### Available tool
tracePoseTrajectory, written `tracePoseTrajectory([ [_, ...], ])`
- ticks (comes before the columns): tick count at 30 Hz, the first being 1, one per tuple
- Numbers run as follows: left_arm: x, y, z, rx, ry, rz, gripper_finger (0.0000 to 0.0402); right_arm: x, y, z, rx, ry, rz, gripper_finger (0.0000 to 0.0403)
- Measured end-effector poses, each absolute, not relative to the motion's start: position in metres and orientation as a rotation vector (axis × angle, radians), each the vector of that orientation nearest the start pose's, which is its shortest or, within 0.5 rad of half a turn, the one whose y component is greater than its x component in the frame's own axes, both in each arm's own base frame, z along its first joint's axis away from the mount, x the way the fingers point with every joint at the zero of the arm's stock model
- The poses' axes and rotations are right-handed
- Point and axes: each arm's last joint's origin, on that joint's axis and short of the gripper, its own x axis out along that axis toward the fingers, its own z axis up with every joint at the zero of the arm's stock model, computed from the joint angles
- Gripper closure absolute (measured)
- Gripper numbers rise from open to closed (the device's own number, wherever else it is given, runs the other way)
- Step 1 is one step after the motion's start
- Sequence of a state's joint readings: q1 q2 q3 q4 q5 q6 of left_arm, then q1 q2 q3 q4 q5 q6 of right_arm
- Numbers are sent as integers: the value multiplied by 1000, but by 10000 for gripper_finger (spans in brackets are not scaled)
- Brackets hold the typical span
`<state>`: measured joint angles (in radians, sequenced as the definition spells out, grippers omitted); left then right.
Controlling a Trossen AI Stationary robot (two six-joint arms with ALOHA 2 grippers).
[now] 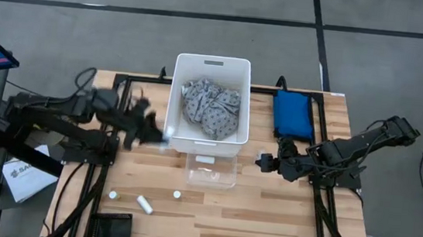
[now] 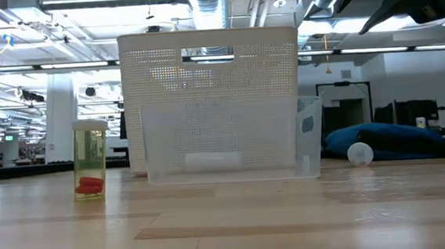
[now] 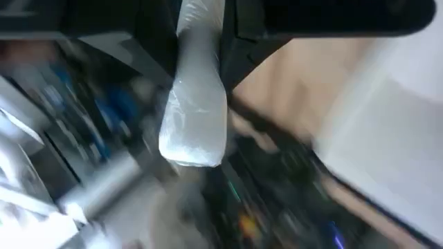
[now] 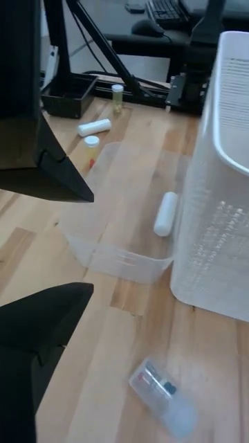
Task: Pick & Place Medicine items
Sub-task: Put the top rolled gauze into the transparent bin
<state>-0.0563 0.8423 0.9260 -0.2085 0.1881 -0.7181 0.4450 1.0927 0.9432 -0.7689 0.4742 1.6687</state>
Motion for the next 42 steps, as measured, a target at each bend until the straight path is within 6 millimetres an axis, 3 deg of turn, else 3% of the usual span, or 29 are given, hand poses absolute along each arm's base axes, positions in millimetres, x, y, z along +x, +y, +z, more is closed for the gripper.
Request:
tracePoseTrajectory([
  [9, 159, -97, 345, -877, 515, -226, 318, 186, 90, 286, 1225, 584, -634, 206],
  [16, 165, -164, 306, -793, 693, -176, 318, 186, 91, 286, 1241, 582, -643, 206],
  [21, 179, -190, 275, -704, 716, -81, 318, 185, 91, 286, 1243, 588, -640, 206],
  [26, 200, -189, 253, -513, 681, 35, 318, 179, 88, 289, 1250, 606, -631, 206],
  [34, 239, -157, 232, -228, 661, 197, 318, 167, 81, 294, 1238, 611, -645, 206],
  [42, 263, -125, 215, -190, 638, 291, 318, 166, 79, 294, 1223, 591, -661, 206],
])
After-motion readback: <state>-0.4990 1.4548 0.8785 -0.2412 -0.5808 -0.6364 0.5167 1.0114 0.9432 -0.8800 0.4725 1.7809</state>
